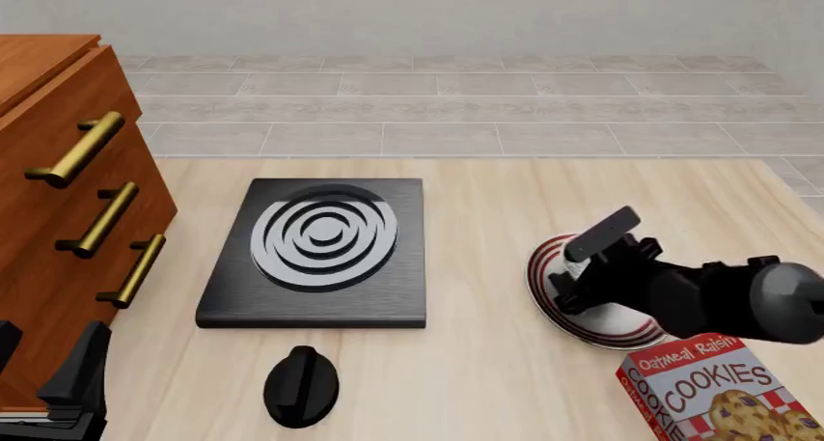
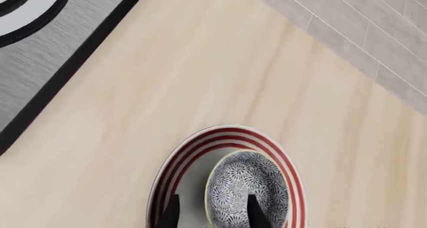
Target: Pick the akita bowl on the cookies box and place it on the plate.
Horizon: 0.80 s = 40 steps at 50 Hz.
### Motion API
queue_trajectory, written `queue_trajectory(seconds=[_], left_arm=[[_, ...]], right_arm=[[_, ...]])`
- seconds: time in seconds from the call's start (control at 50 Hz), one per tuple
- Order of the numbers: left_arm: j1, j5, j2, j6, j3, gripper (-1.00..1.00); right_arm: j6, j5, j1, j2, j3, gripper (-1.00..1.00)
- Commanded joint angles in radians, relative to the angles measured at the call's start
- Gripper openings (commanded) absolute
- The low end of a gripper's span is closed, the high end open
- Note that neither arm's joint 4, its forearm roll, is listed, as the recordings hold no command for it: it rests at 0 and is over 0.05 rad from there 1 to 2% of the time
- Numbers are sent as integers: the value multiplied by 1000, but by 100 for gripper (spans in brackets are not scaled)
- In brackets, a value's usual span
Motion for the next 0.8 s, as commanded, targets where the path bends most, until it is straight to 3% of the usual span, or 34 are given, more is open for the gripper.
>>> queue_trajectory(seconds=[0.02,0.5,0.8], left_arm=[[0,0,0,0,0,100],[0,0,0,0,0,100],[0,0,0,0,0,100]], right_arm=[[12,10,8,-86,36,100],[60,63,110,-412,165,100],[111,39,192,-561,260,100]])
